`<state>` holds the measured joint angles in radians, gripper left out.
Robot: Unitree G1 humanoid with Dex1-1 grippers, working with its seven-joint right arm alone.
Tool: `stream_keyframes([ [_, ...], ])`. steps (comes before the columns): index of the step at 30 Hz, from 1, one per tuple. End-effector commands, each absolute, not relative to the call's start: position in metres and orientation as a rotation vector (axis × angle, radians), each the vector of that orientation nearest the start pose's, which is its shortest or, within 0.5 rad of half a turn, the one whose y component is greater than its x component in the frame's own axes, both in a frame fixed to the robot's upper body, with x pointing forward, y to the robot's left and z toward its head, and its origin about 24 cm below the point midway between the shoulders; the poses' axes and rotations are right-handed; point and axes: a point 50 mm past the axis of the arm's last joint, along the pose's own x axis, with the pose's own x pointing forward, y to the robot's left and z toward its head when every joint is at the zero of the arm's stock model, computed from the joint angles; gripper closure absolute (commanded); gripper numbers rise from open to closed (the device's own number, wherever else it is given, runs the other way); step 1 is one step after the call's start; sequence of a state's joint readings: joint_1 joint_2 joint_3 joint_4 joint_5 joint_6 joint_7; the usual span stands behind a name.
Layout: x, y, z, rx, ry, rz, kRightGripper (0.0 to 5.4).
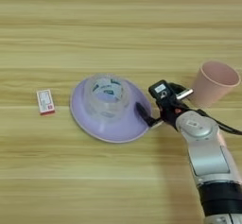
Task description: Move the objects on the table
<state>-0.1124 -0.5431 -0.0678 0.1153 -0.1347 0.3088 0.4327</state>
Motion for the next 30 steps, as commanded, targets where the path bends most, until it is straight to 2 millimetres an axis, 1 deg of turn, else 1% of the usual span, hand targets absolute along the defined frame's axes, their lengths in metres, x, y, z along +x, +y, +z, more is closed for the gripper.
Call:
stream_keyframes([
  [1,0.272,-0.28,0.076,-0.641,0.345,0.155,0.03],
  [9,0.27,-0.267,0.095,-0.554,0.218,0.178,0.03],
  [14,0.27,-0.251,0.109,-0.513,0.108,0.22,0.03],
  [22,0.267,-0.235,0.132,-0.499,-0.025,0.256,0.03],
  [24,0.265,-0.228,0.139,-0.49,-0.064,0.275,0.03],
  [30,0.26,-0.217,0.146,-0.476,-0.098,0.309,0.03],
])
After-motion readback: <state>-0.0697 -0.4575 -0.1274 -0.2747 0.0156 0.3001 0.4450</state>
